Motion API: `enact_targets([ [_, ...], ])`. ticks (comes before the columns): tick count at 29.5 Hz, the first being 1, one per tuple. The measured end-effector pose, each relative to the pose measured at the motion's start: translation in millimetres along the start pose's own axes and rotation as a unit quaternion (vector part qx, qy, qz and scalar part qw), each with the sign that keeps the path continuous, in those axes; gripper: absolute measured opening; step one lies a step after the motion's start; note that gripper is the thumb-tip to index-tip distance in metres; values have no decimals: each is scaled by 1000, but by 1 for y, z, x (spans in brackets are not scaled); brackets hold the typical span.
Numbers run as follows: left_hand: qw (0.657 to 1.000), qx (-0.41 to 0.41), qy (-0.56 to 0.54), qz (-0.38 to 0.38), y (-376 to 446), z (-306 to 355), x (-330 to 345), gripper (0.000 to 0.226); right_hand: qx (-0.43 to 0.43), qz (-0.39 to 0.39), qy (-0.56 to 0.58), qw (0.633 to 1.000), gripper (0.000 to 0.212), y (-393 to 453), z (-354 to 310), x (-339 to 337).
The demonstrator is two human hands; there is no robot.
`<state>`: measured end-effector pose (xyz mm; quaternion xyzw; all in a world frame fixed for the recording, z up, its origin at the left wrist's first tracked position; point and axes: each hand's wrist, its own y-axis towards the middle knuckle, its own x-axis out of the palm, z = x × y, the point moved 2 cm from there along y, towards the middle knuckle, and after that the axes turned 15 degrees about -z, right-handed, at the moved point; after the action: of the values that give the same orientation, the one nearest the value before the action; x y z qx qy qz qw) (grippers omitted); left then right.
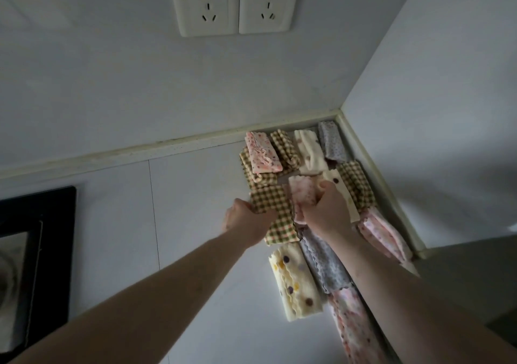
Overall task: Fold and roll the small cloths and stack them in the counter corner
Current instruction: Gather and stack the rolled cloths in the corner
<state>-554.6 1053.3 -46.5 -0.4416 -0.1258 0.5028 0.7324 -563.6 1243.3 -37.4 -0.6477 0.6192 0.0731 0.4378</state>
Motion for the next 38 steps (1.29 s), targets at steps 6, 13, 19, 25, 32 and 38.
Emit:
enact_targets([
  [6,999,-15,-30,13,-2,6,10,25,28,-48,20,998,7,1,4,-2],
  [13,986,65,-153,5,-35,-6,-10,19,-49,65,234,969,11,4,-15,-29],
  [19,960,128,-247,28,-39,-5,-50,22,-65,49,207,975,27,72,-69,-35],
  [25,949,157,-268,44,-25,21,-70,25,-68,-17,-33,997,33,106,-69,-12],
  [32,940,180,-287,44,-13,62,-79,26,-131,58,-48,989,38,100,-68,-18],
  [38,945,186,-266,28,-5,96,-83,16,-152,119,18,981,35,75,-61,-42],
])
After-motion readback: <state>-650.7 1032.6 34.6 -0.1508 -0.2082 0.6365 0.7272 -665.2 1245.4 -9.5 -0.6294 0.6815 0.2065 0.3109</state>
